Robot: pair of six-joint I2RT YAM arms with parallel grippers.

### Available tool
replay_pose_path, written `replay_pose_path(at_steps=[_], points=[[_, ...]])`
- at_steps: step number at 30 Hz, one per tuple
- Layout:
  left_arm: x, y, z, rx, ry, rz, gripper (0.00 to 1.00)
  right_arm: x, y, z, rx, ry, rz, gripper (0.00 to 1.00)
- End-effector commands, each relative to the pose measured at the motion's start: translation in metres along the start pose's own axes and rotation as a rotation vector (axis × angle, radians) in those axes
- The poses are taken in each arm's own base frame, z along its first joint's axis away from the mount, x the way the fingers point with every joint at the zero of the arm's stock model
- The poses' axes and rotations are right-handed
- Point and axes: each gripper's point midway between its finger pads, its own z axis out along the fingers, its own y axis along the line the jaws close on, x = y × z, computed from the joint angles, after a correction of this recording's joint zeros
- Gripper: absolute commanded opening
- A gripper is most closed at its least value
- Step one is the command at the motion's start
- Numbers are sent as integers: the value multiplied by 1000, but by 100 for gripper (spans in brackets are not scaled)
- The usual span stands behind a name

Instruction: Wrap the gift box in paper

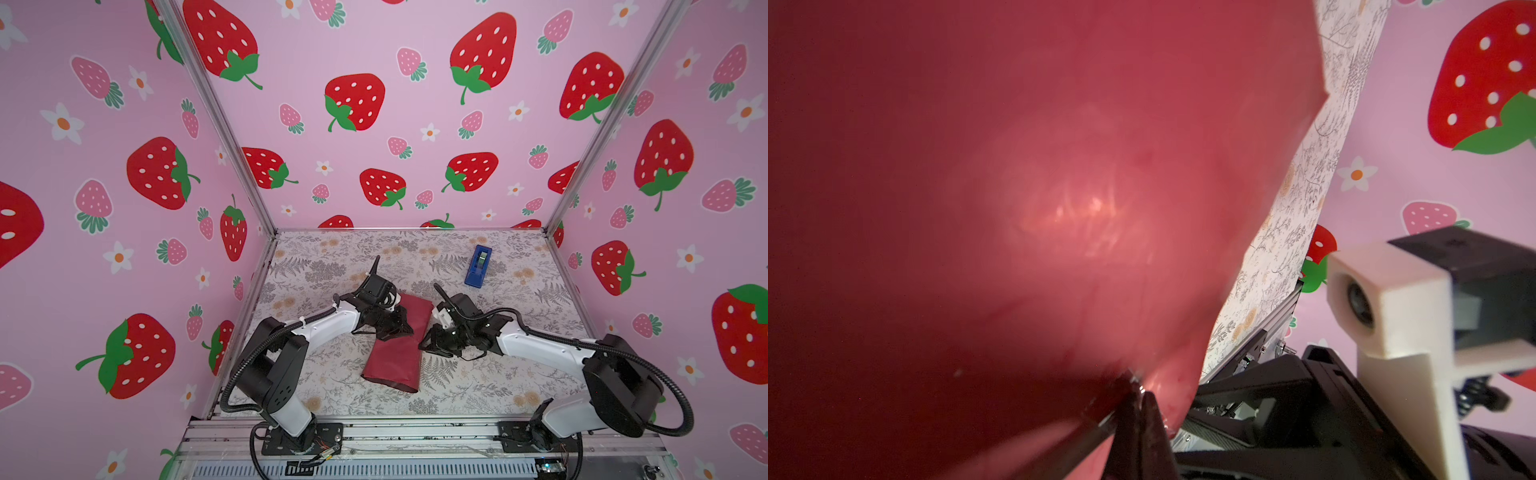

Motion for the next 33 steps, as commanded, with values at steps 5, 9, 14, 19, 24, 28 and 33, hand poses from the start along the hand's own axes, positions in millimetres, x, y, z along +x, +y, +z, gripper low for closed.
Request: replay_pose_path(at_steps=[5,9,14,19,24,28,33], points=[[27,62,12,-207,74,-112,0,10,16,8,-52,58,-35,38],[28,62,11,-207,73,-112,0,8,16,15,-49,56,-37,33],[29,62,11,-207,73,-113,0,6,14,19,-43,55,-33,20],[29,62,11,-206,73,-112,0,6,11,18,-26,53,-33,8],[28,62,11,-207,74,-114,0,7,9,17,-14,54,-35,1],[28,59,10,-201,71,-107,0,6,11,12,-4,42,-43,19],[19,37,-6,-166,40,-60,1,0,18,-6,19,-6,-67,35]])
